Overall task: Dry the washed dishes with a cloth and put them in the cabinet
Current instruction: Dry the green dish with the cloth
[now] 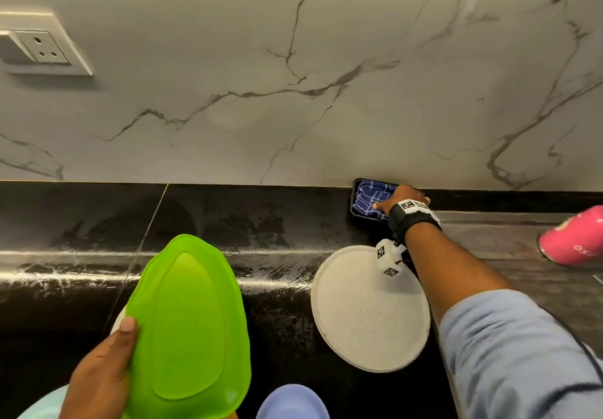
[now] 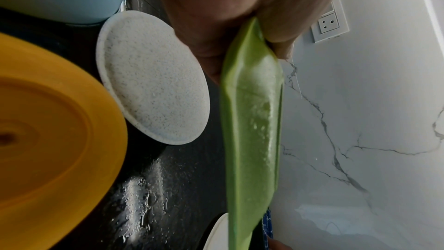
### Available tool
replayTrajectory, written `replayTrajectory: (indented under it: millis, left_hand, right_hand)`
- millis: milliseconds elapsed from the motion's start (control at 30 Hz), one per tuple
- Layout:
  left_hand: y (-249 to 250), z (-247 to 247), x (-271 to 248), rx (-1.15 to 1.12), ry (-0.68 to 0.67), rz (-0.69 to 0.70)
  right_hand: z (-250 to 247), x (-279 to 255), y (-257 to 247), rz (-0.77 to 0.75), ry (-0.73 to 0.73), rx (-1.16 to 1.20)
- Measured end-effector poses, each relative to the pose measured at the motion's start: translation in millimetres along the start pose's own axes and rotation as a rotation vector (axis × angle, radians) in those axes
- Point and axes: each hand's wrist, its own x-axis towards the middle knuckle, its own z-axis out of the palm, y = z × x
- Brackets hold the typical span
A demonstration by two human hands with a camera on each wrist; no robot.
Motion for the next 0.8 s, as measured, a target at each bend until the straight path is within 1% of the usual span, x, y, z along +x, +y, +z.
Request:
replayTrajectory:
  millis: [67, 133, 167, 233, 267, 300, 333, 367, 433, 467, 567, 667, 800]
  left_hand:
    - [2.5, 2.0, -3.4, 0.042, -0.001, 0.044]
    - [6.3, 4.8, -5.9, 0.033, -0.021, 0.023]
    - [7.6, 5.1, -7.3, 0.032, -0.026, 0.013]
    - [7.0, 4.3, -5.9, -0.027, -0.017, 0.012]
    - [5.5, 2.4, -4.8, -0.053, -0.014, 0.011]
    - [0.7, -0.5, -1.6, -0.077, -0.006, 0.003]
    - [-4.3, -3.7, 1.2, -0.100, 0.004, -0.018]
    - [-9.5, -5.7, 2.9, -0.118, 0.011, -0.037]
    - [-14.6, -6.2, 3.9, -0.169, 0.012, -0.055]
    - [-12.3, -4.3, 1.7, -0.199, -0.001, -0.034]
    - [-10.7, -0.2, -0.6, -0.263, -0.071, -0.017]
    - [-8.3, 2.9, -1.7, -0.309, -0.108, -0.030]
    - [-7.9, 4.5, -0.8, -0.394, -0.177, -0.012]
  right_hand:
    - [-1.4, -3.4, -2.7, 0.003, 0.025, -0.012]
    - [-4.4, -9.5, -4.8, -0.010, 0.109, -0.032]
    - [-7.0, -14.1, -5.3, -0.048, 0.181, -0.060]
    - [-10.5, -20.0, -5.4, -0.217, 0.308, -0.104]
    - [-11.7, -22.2, -5.9, -0.324, 0.308, -0.105]
    - [-12.9, -24.7, -6.5, -0.423, 0.267, -0.110]
    - [-14.0, -27.2, -7.2, -0.495, 0.209, -0.145]
    - [-15.2, -29.1, -7.6, -0.534, 0.161, -0.203]
    - [-16.4, -28.5, -7.8, -0.551, 0.103, -0.320]
    - [-15.4, -26.7, -7.0, -0.549, 0.079, -0.363]
    - [-7.2, -23.7, -4.0, -0.543, 0.039, -0.419]
    - [-2.5, -19.2, -0.2, -0.521, 0.053, -0.352]
    - [-16.0, -13.2, 7.2, -0.447, 0.133, -0.135]
